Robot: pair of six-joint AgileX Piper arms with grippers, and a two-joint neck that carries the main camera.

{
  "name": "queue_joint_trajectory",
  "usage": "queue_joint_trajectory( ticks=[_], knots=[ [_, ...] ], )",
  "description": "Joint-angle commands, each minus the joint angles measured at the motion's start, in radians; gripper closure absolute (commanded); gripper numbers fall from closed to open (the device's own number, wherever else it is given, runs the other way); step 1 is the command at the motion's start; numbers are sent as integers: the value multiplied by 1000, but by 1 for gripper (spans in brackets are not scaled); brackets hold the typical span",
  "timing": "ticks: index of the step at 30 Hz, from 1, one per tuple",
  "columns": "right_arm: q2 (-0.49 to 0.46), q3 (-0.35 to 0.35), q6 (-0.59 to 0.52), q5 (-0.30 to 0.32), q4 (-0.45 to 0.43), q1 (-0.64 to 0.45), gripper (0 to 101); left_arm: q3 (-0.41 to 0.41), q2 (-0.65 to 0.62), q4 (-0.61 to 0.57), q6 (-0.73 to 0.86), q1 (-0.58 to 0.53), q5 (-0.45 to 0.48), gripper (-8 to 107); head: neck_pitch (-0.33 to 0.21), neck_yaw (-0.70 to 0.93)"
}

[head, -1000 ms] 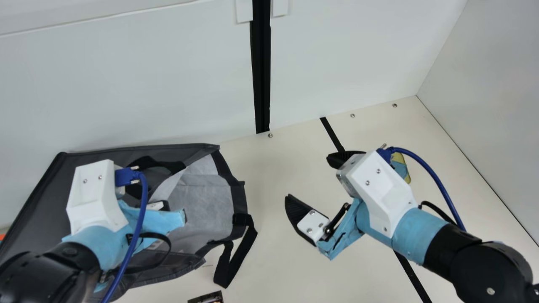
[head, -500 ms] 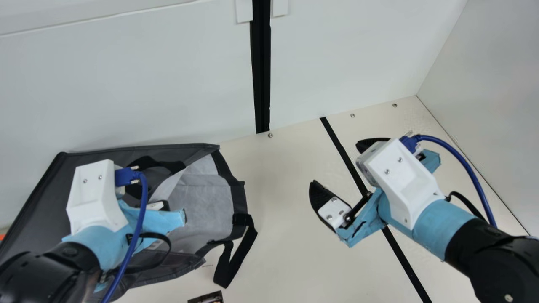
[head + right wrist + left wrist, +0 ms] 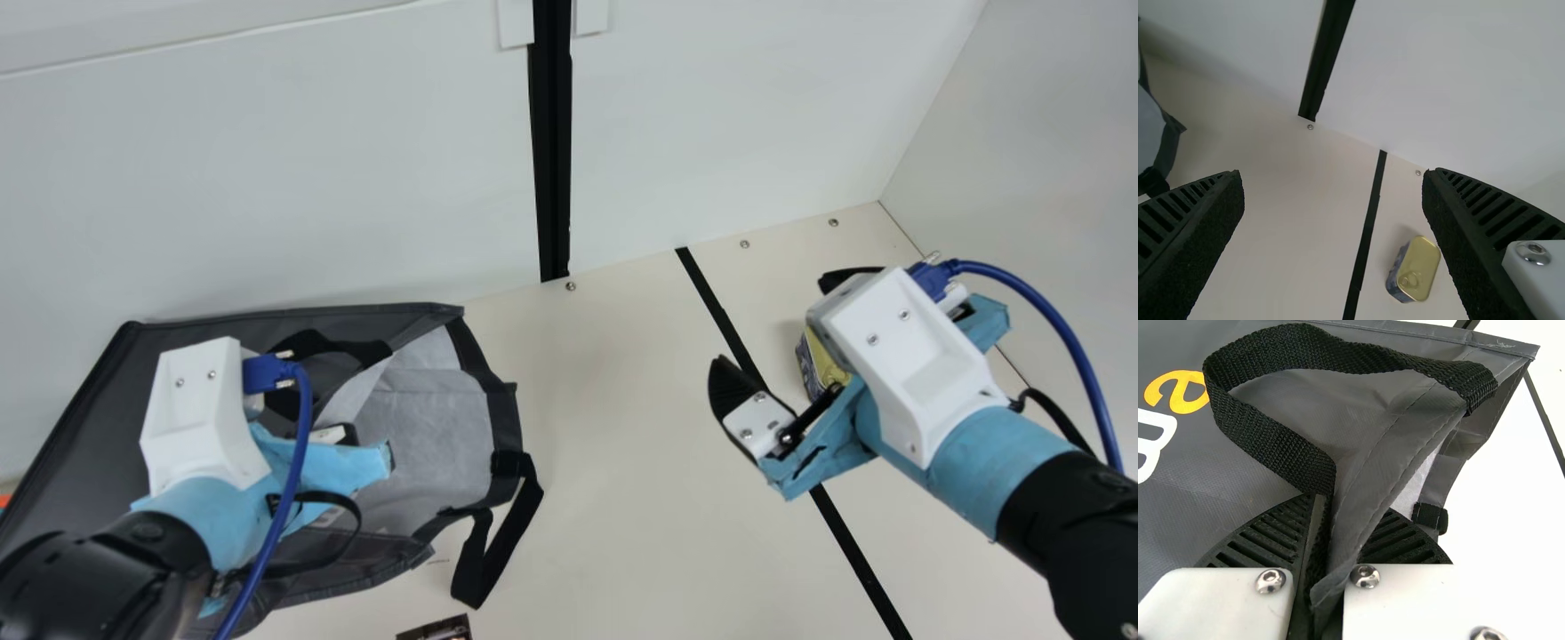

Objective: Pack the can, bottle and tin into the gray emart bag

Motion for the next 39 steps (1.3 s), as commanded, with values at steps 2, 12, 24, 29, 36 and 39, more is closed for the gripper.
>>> queue_joint_trajectory(
  ticks=[2,12,24,29,36,39],
  knots=[
    [-2,-12,27,10,-32,-20,10,0,0,0,0,0,0,89,-23,-2],
    [-10,-58,187,79,-169,-62,10,0,0,0,0,0,0,89,-23,-2],
    [-17,-132,403,199,-368,-33,10,0,0,0,0,0,0,89,-23,-2],
    [-17,-167,481,251,-446,5,10,0,0,0,0,0,0,89,-23,-2],
    [-17,-214,568,324,-531,57,10,0,0,0,0,0,0,89,-23,-2],
    [-18,-231,598,352,-559,81,10,0,0,0,0,0,0,89,-23,-2]
  ],
)
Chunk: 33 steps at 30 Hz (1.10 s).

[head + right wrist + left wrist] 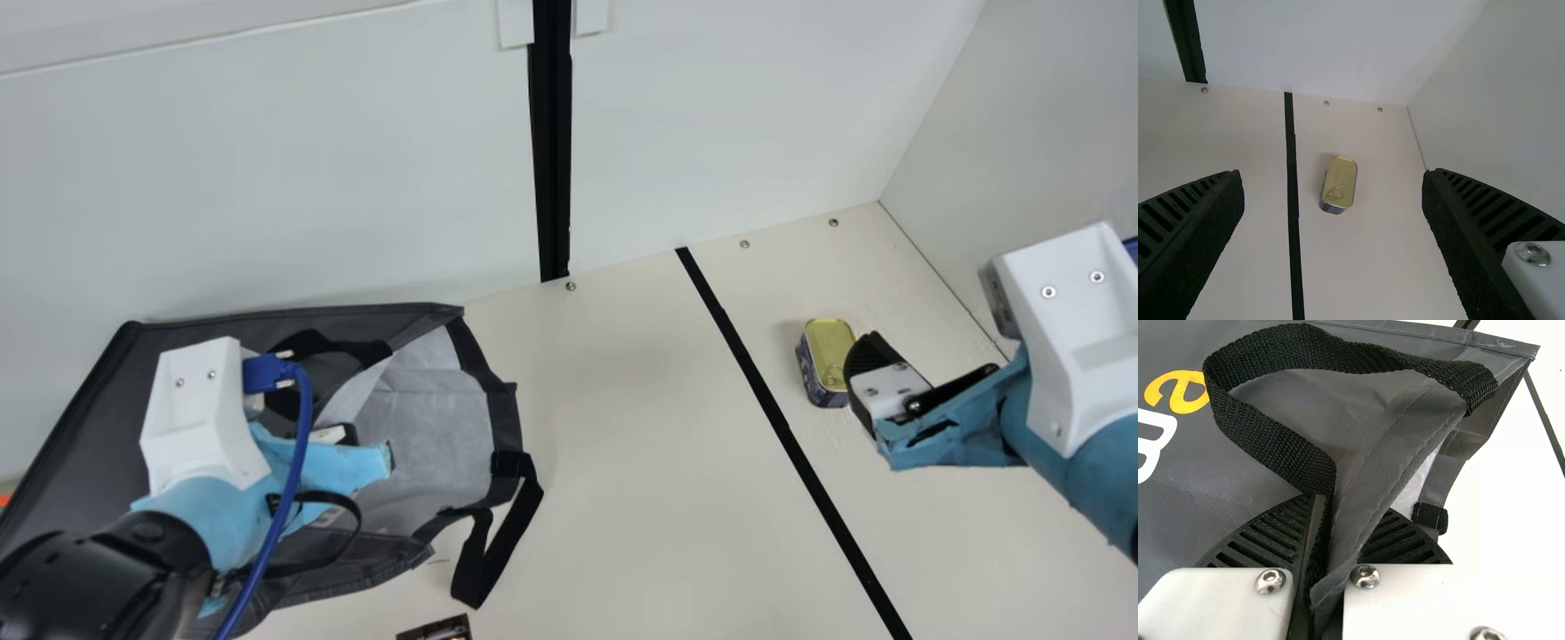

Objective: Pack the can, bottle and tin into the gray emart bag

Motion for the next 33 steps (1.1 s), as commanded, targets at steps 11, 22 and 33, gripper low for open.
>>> queue_joint_trajectory(
  ticks=[11,22,33],
  knots=[
    [-1,-39,86,75,-92,56,10,0,0,0,0,0,0,89,-23,-1],
    [4,-55,149,106,-125,59,10,0,0,0,0,0,0,89,-23,-1],
    [20,-74,236,141,-195,113,10,0,0,0,0,0,0,89,-23,-1]
  ],
)
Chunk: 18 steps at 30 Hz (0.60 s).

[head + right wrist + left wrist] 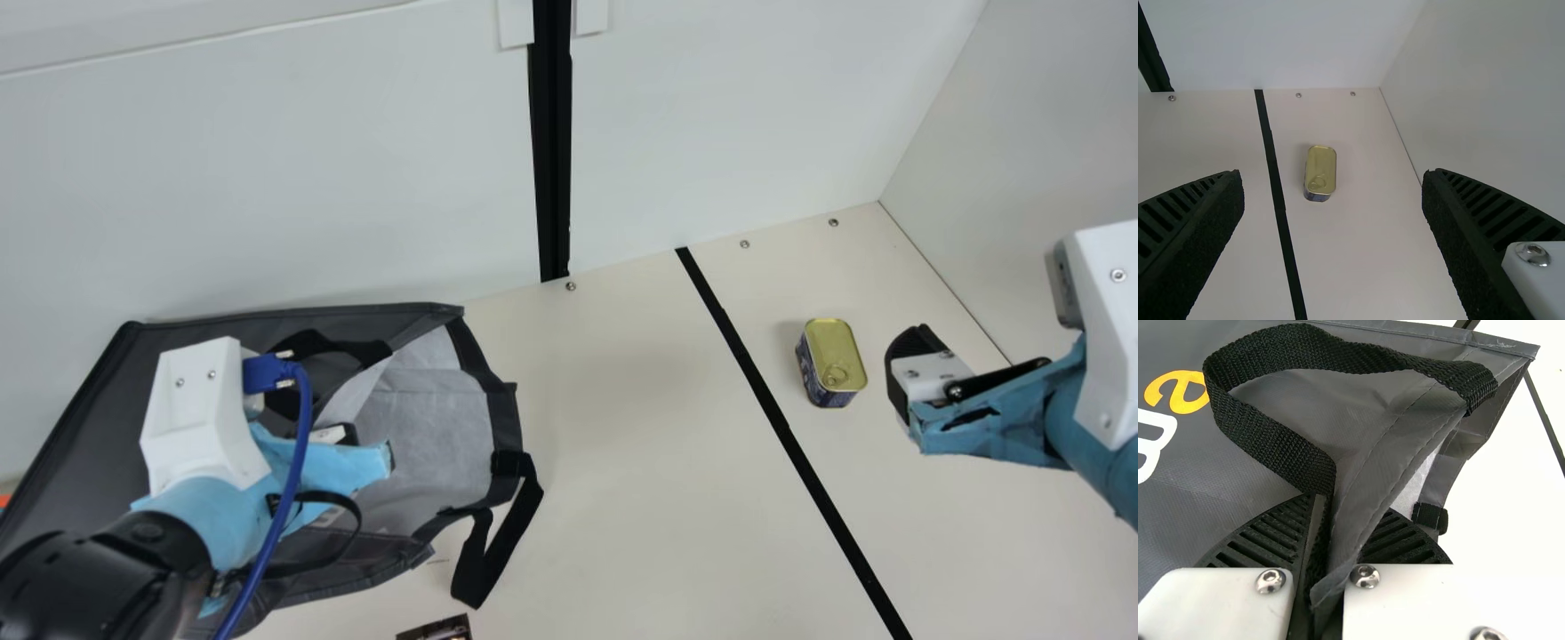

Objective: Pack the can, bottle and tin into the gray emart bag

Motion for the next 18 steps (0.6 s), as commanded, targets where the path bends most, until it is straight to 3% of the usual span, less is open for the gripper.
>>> queue_joint_trajectory(
  ticks=[1,18],
  knots=[
    [3,-4,20,7,-21,15,10,0,0,0,0,0,0,89,-23,-1],
    [39,3,145,31,-118,110,10,0,0,0,0,0,0,89,-23,-1]
  ],
)
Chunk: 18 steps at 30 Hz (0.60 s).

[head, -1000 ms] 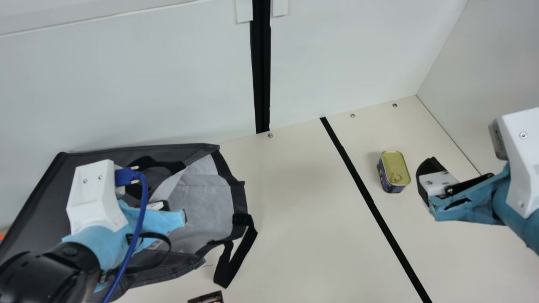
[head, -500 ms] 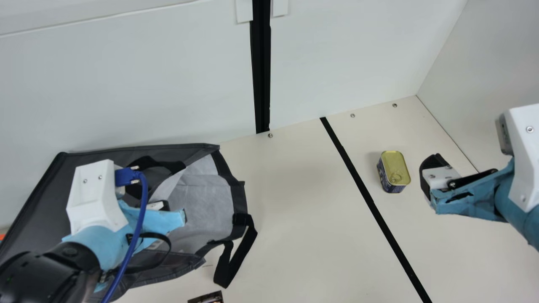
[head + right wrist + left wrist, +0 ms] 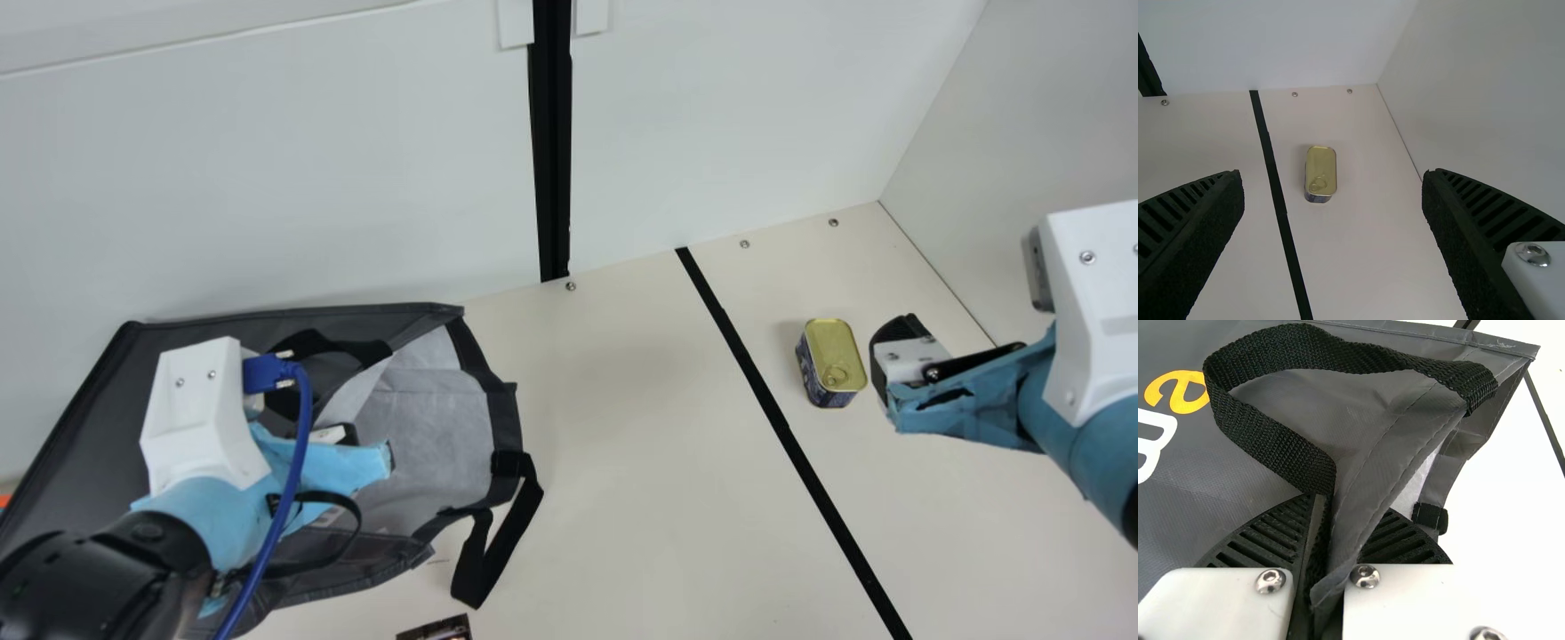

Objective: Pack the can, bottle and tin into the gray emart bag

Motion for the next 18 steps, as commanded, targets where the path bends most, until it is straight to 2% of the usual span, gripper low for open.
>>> queue_joint_trajectory(
  ticks=[1,18],
  knots=[
    [2,3,5,-1,-5,3,10,0,0,0,0,0,0,89,-23,-1],
    [39,-27,-16,-1,19,-24,10,0,0,0,0,0,0,89,-23,-1]
  ],
)
